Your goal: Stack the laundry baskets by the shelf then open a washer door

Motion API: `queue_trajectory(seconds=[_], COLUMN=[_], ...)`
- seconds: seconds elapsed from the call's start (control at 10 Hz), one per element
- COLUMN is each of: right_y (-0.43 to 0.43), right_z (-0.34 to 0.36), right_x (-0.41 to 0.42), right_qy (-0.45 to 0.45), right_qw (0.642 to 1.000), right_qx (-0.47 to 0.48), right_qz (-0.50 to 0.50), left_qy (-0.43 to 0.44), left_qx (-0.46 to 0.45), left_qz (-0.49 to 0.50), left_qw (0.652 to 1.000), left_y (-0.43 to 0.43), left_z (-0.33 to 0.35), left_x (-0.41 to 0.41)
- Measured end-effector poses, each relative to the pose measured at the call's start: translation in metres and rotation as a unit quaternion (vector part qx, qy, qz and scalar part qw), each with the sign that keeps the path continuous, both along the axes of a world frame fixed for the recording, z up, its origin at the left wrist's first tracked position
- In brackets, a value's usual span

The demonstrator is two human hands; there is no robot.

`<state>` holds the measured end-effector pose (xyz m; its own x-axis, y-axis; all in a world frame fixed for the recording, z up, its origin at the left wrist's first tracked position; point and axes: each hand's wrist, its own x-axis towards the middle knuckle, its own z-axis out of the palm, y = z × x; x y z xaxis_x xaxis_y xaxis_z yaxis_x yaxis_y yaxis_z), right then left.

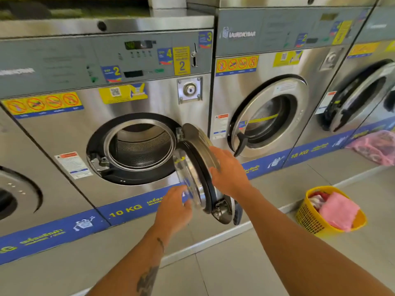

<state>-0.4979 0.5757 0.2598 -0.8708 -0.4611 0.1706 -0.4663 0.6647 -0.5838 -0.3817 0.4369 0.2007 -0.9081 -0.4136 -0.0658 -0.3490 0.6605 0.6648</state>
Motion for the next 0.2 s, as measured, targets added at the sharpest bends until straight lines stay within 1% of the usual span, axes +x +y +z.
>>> queue_trajectory(seconds=[0.1,0.2], right_y=[-0.037,-0.065], right_z=[0.036,0.065], right_x=[0.011,0.027], right_qy=[0.066,0.062], right_qw=[0.998,0.997], right_qx=[-0.007,0.006], right_qz=[0.011,0.055], left_qy=[0.027,0.044], left_qx=[-0.066,-0.114], left_qz=[0.007,0.010], left_qw=[0.997,0.992], left_y=[-0.063,-0.104], left_z=[0.045,0.074], left_x=[0.017,0.032])
